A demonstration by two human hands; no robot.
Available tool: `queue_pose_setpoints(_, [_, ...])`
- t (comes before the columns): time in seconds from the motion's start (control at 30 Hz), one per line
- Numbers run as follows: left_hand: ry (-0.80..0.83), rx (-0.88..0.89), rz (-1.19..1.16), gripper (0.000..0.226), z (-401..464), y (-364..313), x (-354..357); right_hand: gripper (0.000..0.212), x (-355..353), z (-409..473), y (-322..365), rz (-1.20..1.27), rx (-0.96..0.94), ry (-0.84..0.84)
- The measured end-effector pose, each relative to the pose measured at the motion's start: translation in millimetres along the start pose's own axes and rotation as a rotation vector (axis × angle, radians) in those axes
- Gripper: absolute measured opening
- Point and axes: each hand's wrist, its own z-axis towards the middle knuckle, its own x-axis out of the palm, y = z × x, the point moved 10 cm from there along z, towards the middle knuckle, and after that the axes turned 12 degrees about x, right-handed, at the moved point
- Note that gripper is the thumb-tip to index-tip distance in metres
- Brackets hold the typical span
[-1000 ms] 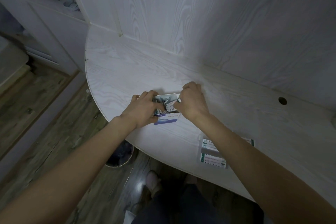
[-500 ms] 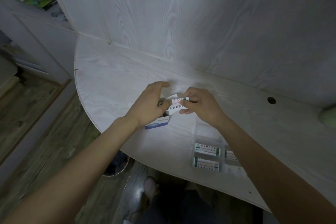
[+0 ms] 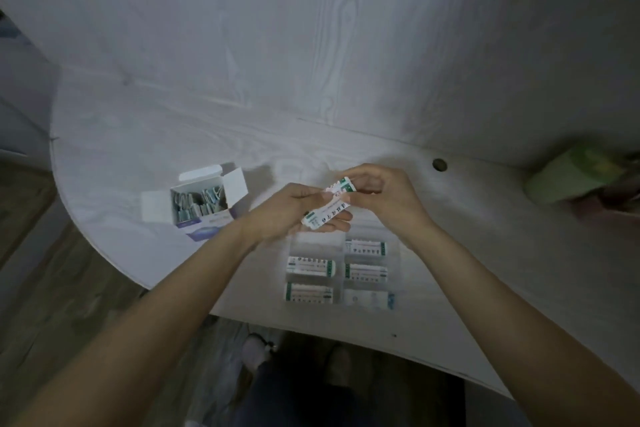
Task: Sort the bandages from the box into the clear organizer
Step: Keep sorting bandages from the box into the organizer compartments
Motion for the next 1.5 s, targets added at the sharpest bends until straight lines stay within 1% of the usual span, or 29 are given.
queue_pose_setpoints(0.2, [-0.133, 0.093, -0.052, 0.022, 12.1, 12.4, 32.2, 0.028, -43.5, -13.3, -41.7, 0.137, 0.088, 0.0])
queue_pose_setpoints(0.4, [-0.2, 0.084, 0.006, 0.022, 18.7, 23.9, 52.7, 0.028, -67.0, -18.7, -62.9, 0.157, 0.103, -0.014])
queue_pose_setpoints(0.53, [-0.226, 0.063, -0.065, 0.024, 24.3, 29.0, 58.2, 0.03, -77.3, -16.7, -73.6, 0.174, 0.122, 0.001])
queue_pose_setpoints(0.7, [-0.361, 0.072, 0.065, 0.016, 29.9, 30.7, 45.0, 0.027, -81.7, -14.6, -81.5, 0.174, 0.155, -0.016])
queue_pose_setpoints(0.77, [-0.382, 0.073, 0.083, 0.012, 29.9, 30.9, 41.6, 0.025, -82.5, -13.2, -84.6, 0.172, 0.167, -0.029])
queue_pose_setpoints(0.9, [-0.419, 0.073, 0.093, 0.014, 28.7, 30.9, 39.0, 0.022, -79.8, -10.7, -87.7, 0.178, 0.191, -0.021])
queue_pose_setpoints(1.0, [-0.492, 0.081, 0.068, 0.019, 26.6, 30.9, 34.3, 0.02, -74.2, -12.5, -86.2, 0.199, 0.186, 0.014])
queue_pose_setpoints(1.1, [-0.57, 0.11, 0.017, 0.017, 22.9, 30.3, 27.7, 0.019, -76.3, -12.8, -89.7, 0.205, 0.2, 0.017])
queue_pose_setpoints(1.2, [-0.634, 0.112, 0.014, 0.018, 20.3, 31.6, 23.2, 0.015, -79.1, -12.8, -93.4, 0.251, 0.226, 0.02])
queue_pose_setpoints(1.27, [-0.619, 0.087, 0.03, 0.018, 21.4, 34.5, 27.7, 0.014, -78.3, -13.5, -92.9, 0.29, 0.225, 0.008])
queue_pose_setpoints(1.37, [-0.544, 0.061, 0.034, 0.023, 25.5, 37.3, 41.2, 0.019, -73.9, -14.7, -90.2, 0.258, 0.208, -0.019])
queue_pose_setpoints(1.5, [-0.471, 0.039, 0.042, 0.019, 27.9, 37.6, 51.2, 0.023, -78.0, -15.9, -90.1, 0.25, 0.189, -0.102])
